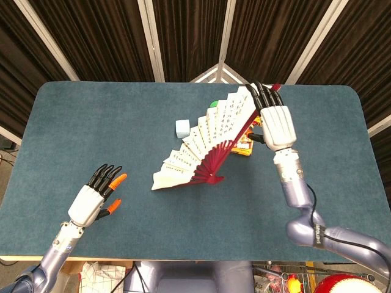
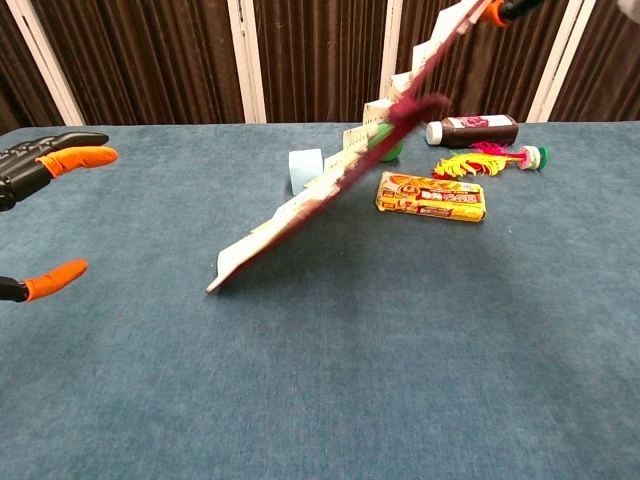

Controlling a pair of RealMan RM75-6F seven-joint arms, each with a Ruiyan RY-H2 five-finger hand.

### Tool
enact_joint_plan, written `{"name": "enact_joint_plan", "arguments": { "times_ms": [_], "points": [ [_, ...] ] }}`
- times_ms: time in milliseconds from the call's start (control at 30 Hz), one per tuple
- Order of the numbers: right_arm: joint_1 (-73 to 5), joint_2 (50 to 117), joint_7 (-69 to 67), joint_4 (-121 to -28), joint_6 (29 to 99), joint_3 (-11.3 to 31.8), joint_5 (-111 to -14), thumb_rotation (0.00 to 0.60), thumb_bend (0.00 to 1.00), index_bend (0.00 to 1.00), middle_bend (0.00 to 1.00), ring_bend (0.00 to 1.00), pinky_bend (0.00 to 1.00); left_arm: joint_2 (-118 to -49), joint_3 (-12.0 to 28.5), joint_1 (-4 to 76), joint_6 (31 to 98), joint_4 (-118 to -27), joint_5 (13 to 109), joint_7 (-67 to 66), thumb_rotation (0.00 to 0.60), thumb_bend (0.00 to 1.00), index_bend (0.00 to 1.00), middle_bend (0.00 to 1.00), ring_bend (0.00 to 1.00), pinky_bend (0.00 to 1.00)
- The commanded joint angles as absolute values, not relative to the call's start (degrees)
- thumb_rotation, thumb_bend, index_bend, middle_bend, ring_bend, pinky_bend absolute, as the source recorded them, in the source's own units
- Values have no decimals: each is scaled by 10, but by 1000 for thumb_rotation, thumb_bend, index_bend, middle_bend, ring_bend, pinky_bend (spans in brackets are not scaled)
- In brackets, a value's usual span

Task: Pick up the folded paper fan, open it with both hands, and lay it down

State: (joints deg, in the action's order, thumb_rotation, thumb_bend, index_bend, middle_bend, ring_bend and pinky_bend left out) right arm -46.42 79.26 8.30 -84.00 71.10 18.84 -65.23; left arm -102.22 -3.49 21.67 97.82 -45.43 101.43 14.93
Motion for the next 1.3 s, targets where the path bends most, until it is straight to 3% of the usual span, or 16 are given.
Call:
{"name": "enact_joint_plan", "arguments": {
  "times_ms": [33,867,1133,1300],
  "points": [
    [-455,762,110,-850,682,166,-658,600,320,59,42,96,150,-1022,-36,216,976,-455,1014,148,600,476,109,0,0,33],
    [-481,727,458,-812,628,73,-696,600,320,59,42,96,149,-1013,-37,212,978,-462,1014,154,600,476,108,0,0,33],
    [-469,723,475,-800,627,59,-699,600,321,59,42,96,150,-1009,-38,211,977,-465,1015,157,600,476,109,0,0,33],
    [-445,729,409,-792,633,64,-688,600,321,59,42,96,150,-1007,-38,210,980,-468,1017,157,600,476,109,0,0,33]
  ]
}}
